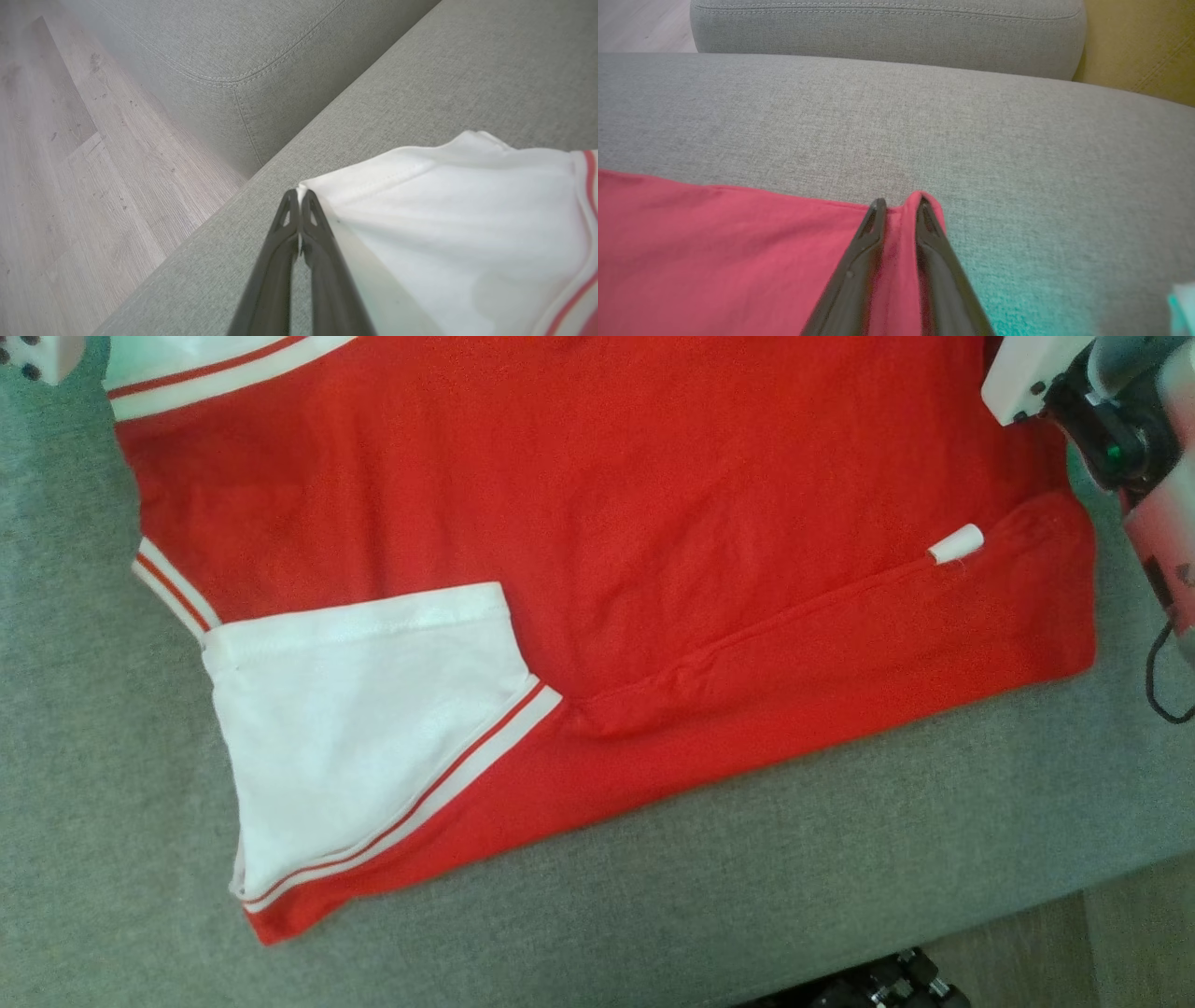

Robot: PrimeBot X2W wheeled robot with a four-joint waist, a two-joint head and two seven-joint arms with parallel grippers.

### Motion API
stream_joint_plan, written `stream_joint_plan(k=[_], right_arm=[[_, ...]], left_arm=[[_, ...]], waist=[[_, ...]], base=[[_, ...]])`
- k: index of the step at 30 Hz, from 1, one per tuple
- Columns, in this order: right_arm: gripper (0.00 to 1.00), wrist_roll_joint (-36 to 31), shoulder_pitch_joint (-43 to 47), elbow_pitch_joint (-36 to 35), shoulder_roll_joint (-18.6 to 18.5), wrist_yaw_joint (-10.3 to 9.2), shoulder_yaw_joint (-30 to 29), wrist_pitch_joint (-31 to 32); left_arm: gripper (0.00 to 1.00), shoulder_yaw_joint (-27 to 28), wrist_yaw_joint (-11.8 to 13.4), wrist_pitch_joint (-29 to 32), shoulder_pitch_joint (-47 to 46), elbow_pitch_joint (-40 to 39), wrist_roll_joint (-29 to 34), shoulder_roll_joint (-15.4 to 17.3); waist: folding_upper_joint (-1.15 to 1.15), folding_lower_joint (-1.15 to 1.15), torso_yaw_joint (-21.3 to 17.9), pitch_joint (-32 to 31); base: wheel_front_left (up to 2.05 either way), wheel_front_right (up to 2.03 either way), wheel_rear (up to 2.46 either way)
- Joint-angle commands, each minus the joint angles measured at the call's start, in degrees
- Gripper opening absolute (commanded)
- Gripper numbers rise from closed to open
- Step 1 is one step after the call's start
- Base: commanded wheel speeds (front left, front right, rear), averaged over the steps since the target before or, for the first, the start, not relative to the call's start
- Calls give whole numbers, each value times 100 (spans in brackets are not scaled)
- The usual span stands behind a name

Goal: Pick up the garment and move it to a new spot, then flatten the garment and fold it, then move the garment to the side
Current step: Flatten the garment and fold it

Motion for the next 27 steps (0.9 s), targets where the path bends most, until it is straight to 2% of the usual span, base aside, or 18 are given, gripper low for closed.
stream_joint_plan(k=[1, 2, 3, 4, 11, 17, 18, 22, 27], right_arm=[[24, 71, -29, -4, -78, -4, 85, -88], [17, 92, -63, 36, -84, -4, 124, -125], [2, 107, -98, 74, -93, -4, 161, -169], [0, 120, -137, 111, -105, -4, 186, -230], [0, 443, -349, 242, -163, -4, 109, -764], [0, 1101, -390, 41, -406, -4, -167, -1112], [0, 1101, -390, 41, -406, -4, -167, -1112], [0, 1469, -197, -263, -746, -4, -183, -1112], [0, 1869, 404, -783, -1233, -4, -107, -1108]], left_arm=[[0, 211, 11, -69, -362, -51, -48, 251], [0, 185, 11, -91, -373, -31, -55, 251], [0, 159, 11, -111, -380, -12, -63, 249], [0, 138, 11, -142, -389, 6, -67, 250], [0, 38, 11, -945, -606, 20, 119, 306], [0, 188, 11, -1875, -837, 197, 254, 131], [0, 188, 11, -1875, -837, 197, 254, 131], [0, 177, 11, -2270, -786, 146, 115, 57], [0, 127, 36, -2698, -140, -332, -163, 283]], waist=[[0, 0, 4, -4], [0, 0, 5, -8], [0, 0, 6, -15], [0, 0, 8, -21], [0, 0, 43, -118], [0, 0, 191, -230], [0, 0, 191, -230], [0, 0, 338, -318], [0, 0, 528, -498]], base=[[0, 0, 0], [0, 0, 0], [0, 0, 0], [0, 0, 0], [0, 0, 0], [0, 0, 0], [0, 0, 0], [0, 0, 0], [0, 0, 0]])
